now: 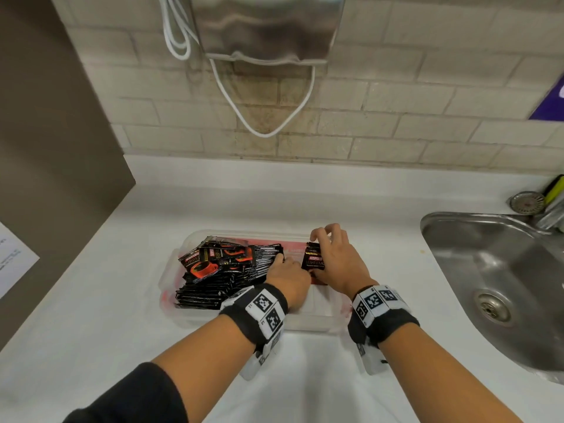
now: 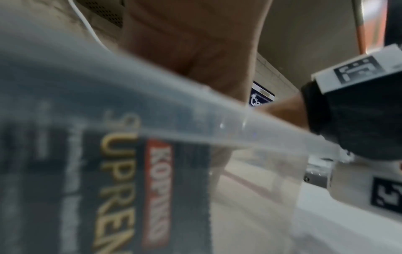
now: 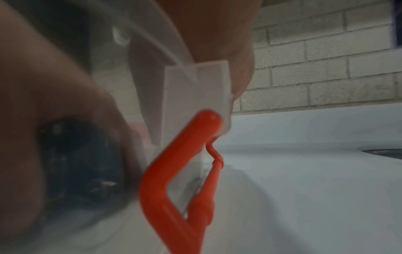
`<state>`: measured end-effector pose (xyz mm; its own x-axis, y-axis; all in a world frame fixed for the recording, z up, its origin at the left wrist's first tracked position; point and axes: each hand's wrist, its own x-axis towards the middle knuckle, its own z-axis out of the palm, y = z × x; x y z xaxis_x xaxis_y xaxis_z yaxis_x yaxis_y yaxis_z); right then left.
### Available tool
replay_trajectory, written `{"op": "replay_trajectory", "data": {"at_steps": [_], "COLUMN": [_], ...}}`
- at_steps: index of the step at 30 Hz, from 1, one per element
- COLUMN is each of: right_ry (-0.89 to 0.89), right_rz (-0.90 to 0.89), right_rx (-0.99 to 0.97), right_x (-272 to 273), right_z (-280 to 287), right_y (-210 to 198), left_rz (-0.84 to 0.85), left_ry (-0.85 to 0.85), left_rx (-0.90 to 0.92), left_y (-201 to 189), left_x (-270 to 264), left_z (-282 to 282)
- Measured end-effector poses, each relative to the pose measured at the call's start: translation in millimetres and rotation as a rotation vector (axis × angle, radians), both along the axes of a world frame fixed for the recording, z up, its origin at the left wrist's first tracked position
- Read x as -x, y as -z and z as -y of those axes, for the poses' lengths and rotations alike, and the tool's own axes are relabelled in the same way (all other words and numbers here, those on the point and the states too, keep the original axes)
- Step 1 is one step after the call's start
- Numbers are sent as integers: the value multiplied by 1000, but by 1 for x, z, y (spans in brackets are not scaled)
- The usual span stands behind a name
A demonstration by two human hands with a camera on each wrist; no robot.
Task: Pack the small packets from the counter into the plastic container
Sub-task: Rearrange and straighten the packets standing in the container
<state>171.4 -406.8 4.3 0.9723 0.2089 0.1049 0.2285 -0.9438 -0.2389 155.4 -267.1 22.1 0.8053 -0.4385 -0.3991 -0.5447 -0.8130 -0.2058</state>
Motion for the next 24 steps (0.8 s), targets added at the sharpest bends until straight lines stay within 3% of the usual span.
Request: {"op": "replay_trajectory", "data": {"at_steps": [7, 20, 24], "right_ry": [74, 77, 85], "right_rz": [-23, -40, -39], "right_rx": [55, -27, -51], "right_x": [1, 3, 3], "right_z": [-5, -3, -3], "right_y": [-1, -4, -4], "left_rz": [150, 64, 77], "left_ry": [95, 79, 67], "left_rx": [-63, 46, 202], "left_y": [7, 4, -3], "left_x": [5, 6, 4], "left_z": [5, 5, -1]}}
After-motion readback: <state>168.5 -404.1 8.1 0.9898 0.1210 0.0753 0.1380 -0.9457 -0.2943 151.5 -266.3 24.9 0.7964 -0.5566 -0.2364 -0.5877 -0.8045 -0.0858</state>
